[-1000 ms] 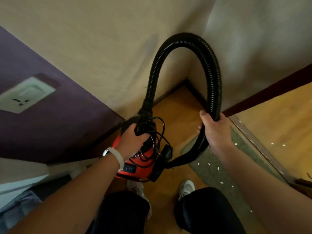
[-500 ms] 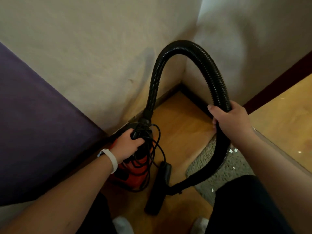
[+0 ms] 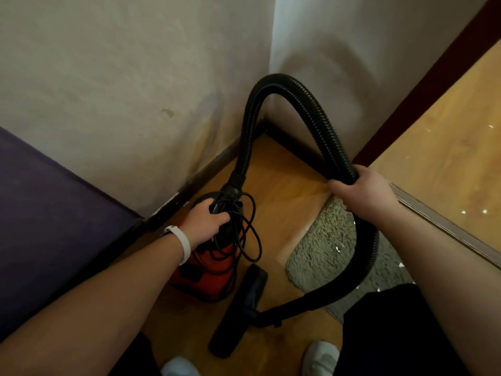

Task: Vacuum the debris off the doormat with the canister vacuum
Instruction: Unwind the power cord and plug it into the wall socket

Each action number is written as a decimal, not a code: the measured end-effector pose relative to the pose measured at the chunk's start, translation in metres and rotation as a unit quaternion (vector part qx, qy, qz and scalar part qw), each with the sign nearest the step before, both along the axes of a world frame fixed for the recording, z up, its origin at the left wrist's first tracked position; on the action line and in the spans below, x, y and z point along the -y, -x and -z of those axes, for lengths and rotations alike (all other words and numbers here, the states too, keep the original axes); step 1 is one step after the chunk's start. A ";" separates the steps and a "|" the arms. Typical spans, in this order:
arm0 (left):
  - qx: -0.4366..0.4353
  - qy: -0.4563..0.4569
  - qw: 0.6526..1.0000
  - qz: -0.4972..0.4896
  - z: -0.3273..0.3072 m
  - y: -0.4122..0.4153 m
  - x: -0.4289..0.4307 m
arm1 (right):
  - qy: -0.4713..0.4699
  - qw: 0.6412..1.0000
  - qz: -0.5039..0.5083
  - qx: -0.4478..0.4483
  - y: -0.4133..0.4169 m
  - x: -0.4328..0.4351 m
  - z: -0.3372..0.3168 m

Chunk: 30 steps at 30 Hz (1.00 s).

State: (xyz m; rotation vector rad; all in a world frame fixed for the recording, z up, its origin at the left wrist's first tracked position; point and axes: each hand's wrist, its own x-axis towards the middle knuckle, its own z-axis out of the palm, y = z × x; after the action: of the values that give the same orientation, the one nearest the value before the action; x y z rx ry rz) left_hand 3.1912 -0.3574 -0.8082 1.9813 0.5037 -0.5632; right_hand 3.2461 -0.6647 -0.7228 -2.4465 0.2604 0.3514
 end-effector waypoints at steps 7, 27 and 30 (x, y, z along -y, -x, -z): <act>0.001 0.021 1.000 0.015 0.009 -0.016 0.028 | -0.055 0.997 0.041 0.025 -0.010 0.026 0.021; 0.060 -0.107 0.989 0.088 0.010 -0.001 0.027 | -0.097 0.990 0.069 0.079 -0.002 0.025 0.010; 0.113 -0.129 0.983 0.072 0.011 0.010 0.025 | -0.072 0.988 0.062 0.120 0.007 0.013 -0.004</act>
State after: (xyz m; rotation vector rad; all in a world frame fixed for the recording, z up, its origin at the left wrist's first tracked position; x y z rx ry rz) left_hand 3.1812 -0.3824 -0.8192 2.3096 0.3057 -0.3682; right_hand 3.2387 -0.6777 -0.7186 -2.2893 0.2721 0.0198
